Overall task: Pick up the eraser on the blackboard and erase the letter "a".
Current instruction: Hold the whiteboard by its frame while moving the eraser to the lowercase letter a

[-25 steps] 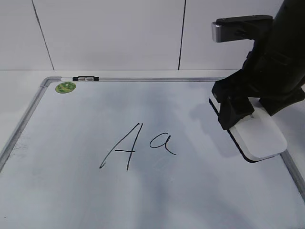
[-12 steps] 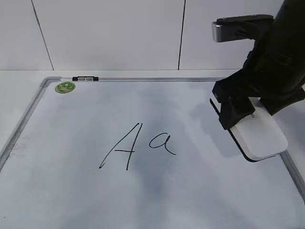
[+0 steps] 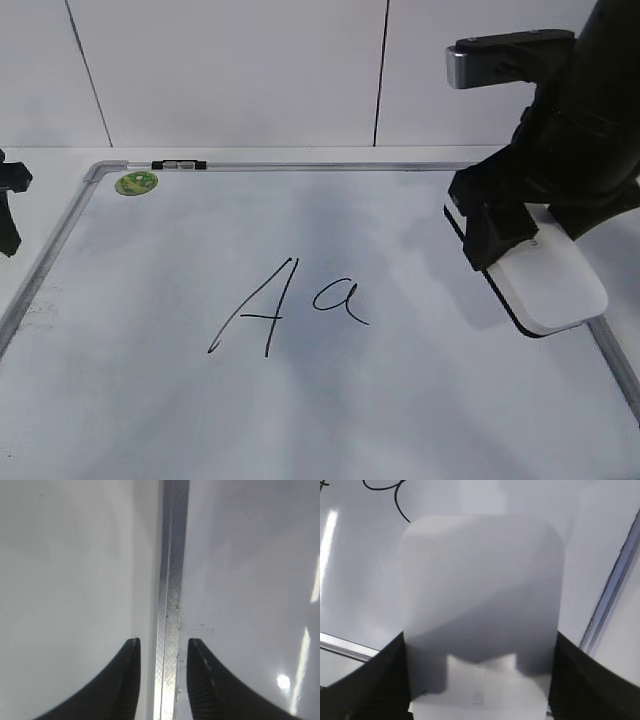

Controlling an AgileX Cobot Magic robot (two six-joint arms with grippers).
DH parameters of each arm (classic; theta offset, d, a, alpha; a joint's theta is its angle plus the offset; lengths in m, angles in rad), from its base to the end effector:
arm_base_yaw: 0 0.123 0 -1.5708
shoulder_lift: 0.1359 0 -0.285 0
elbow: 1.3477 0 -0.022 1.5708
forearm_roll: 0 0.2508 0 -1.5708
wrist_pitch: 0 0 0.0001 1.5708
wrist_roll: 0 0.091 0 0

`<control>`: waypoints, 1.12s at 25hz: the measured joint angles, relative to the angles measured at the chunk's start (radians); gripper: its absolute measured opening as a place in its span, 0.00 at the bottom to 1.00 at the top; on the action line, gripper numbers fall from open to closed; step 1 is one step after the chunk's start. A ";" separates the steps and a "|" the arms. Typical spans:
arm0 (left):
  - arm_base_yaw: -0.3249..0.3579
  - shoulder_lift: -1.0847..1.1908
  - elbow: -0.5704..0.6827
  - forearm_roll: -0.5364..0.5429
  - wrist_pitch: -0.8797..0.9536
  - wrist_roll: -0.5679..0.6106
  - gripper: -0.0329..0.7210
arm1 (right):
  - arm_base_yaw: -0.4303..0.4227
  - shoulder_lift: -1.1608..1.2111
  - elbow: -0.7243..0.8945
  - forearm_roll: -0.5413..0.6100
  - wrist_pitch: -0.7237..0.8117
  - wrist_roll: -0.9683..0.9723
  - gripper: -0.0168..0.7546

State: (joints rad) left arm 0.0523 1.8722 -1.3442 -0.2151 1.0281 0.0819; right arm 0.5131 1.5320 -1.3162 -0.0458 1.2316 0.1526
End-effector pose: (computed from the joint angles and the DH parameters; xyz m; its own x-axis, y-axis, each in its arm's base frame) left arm 0.3672 0.0026 0.2052 -0.9909 -0.0819 -0.1064 -0.0612 0.9808 -0.1850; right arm 0.2617 0.1429 0.3074 -0.9100 -0.3557 -0.2132 -0.3614 0.9323 -0.0132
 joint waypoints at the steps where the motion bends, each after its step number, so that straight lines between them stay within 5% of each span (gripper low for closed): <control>1: 0.000 0.016 -0.012 -0.005 0.002 0.000 0.36 | 0.000 0.000 0.000 -0.002 0.000 0.000 0.71; 21: 0.000 0.185 -0.062 -0.037 0.010 0.012 0.35 | 0.000 0.000 0.000 -0.006 0.000 0.000 0.71; 28: 0.000 0.185 -0.062 -0.046 0.010 0.012 0.23 | 0.000 0.000 0.000 -0.008 0.000 0.000 0.71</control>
State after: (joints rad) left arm 0.0523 2.0568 -1.4060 -0.2608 1.0381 0.0934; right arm 0.5131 1.5320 -1.3162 -0.0539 1.2316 0.1526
